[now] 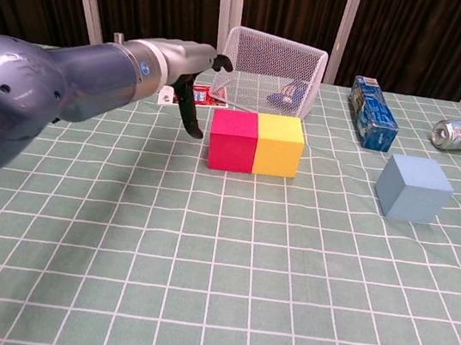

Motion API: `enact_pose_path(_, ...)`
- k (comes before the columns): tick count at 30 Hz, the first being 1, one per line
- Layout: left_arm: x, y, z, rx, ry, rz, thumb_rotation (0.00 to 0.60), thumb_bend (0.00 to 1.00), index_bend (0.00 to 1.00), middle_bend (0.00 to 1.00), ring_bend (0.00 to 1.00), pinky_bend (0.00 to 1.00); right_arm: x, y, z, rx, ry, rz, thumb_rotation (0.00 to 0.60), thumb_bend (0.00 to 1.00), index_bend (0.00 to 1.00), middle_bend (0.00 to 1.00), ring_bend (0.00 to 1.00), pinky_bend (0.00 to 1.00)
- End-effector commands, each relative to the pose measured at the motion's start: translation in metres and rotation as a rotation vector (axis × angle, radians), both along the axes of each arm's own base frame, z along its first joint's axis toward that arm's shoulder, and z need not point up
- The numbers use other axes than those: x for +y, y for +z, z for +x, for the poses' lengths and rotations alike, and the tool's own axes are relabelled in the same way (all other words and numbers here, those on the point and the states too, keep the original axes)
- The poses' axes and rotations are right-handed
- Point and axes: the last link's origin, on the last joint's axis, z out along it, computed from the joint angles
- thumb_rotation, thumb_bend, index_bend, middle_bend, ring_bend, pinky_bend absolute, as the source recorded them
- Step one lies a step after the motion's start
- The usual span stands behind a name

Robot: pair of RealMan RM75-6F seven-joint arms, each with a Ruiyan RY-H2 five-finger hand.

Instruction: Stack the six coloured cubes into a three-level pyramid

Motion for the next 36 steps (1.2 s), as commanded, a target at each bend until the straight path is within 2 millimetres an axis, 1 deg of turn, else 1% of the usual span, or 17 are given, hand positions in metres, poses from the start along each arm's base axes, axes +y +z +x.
enact_pose_path(1,0.001,0.010,-0.011,0.025,0.018,0.016,0.600,0.17,0.00,0.03,0.00,0.02,0.000,0.000,0.000,-0.001,-0.002,0.000,0.600,0.30,0.00,0.00,0.00,0.00)
enact_pose_path(7,0.005,0.021,-0.024,0.046,0.039,0.041,0.600,0.17,0.00,0.03,0.00,0.02,0.000,-0.001,0.000,-0.002,-0.005,0.001,0.600,0.30,0.00,0.00,0.00,0.00)
enact_pose_path(12,0.002,0.029,-0.031,0.041,0.041,0.053,0.600,0.17,0.00,0.03,0.00,0.02,0.000,0.000,0.000,-0.001,-0.006,0.003,0.600,0.30,0.00,0.00,0.00,0.00)
enact_pose_path(15,-0.003,0.038,-0.041,0.038,0.035,0.074,0.600,0.17,0.00,0.02,0.00,0.02,0.000,0.000,-0.001,0.002,-0.008,0.001,0.600,0.30,0.00,0.00,0.00,0.00)
enact_pose_path(20,-0.015,0.062,-0.058,-0.005,0.041,0.116,0.600,0.17,0.00,0.02,0.00,0.02,0.001,0.002,-0.001,0.008,-0.005,-0.002,0.600,0.30,0.00,0.00,0.00,0.00)
enact_pose_path(21,-0.020,0.071,-0.063,-0.020,0.039,0.129,0.600,0.16,0.00,0.02,0.00,0.01,0.001,0.002,-0.001,0.010,-0.004,-0.001,0.600,0.30,0.00,0.00,0.00,0.00)
enact_pose_path(24,-0.033,0.089,-0.073,-0.038,0.042,0.150,0.600,0.13,0.00,0.01,0.00,0.00,0.001,0.001,-0.001,0.019,-0.003,0.002,0.600,0.30,0.00,0.00,0.00,0.00)
enact_pose_path(28,-0.063,0.112,-0.092,-0.052,0.065,0.174,0.600,0.11,0.00,0.00,0.00,0.00,0.001,0.001,0.001,0.038,0.008,0.001,0.600,0.30,0.00,0.00,0.00,0.00)
enact_pose_path(32,-0.094,0.130,-0.110,-0.073,0.085,0.190,0.600,0.11,0.00,0.00,0.00,0.00,0.000,0.000,0.003,0.050,0.006,0.001,0.600,0.30,0.00,0.00,0.00,0.00)
enact_pose_path(36,-0.117,0.148,-0.125,-0.083,0.084,0.224,0.600,0.11,0.00,0.00,0.00,0.00,-0.002,0.000,0.006,0.071,0.009,-0.002,0.600,0.30,0.00,0.00,0.00,0.00)
